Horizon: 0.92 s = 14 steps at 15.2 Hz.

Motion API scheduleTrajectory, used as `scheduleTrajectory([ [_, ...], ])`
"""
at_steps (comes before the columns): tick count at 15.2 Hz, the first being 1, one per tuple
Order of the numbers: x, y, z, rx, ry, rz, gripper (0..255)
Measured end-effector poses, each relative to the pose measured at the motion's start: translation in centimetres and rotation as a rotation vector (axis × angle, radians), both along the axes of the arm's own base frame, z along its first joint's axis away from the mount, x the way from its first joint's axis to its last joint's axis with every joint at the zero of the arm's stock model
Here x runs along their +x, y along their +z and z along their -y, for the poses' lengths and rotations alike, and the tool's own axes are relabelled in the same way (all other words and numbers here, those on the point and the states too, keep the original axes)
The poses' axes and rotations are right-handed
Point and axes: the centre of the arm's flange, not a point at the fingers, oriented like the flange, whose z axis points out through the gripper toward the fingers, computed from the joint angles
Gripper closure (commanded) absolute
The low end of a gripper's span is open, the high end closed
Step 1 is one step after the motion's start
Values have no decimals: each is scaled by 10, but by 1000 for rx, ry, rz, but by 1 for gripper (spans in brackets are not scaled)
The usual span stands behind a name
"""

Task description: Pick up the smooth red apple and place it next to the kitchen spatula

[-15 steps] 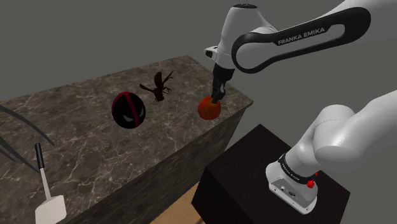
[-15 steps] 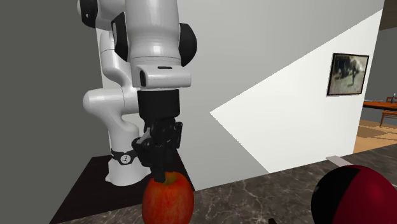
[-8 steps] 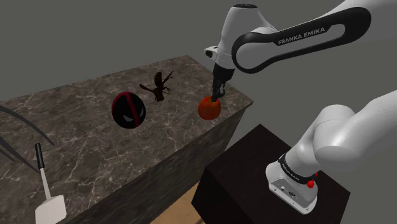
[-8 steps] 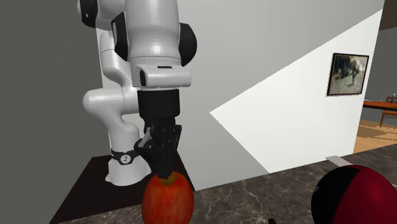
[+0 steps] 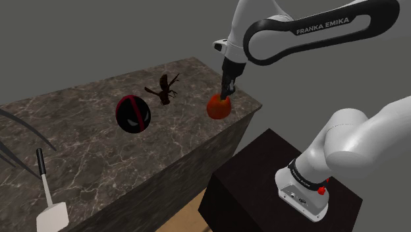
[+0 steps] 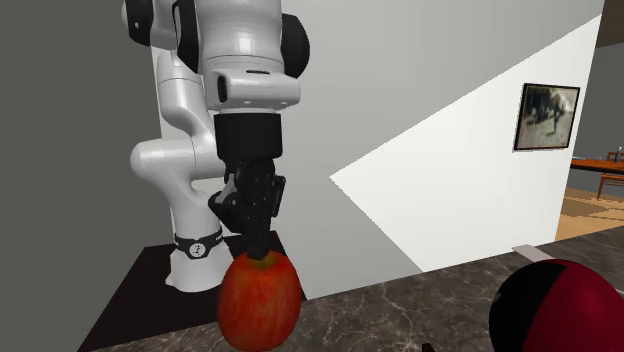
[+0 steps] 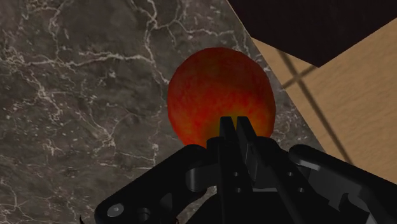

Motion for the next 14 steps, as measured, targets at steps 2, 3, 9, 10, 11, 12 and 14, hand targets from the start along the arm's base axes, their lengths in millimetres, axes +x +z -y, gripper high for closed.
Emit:
scheduleTrajectory([
  [2,-1,11,1,0,0,0,255],
  [3,-2,17,2,0,0,0,255],
  [9,1,48,0,0,0,0,255],
  [10,1,53,1,0,0,0,255],
  [11,1,59,1,0,0,0,255],
  [12,1,65,1,0,0,0,255],
  [14,0,75,-1,0,0,0,255],
])
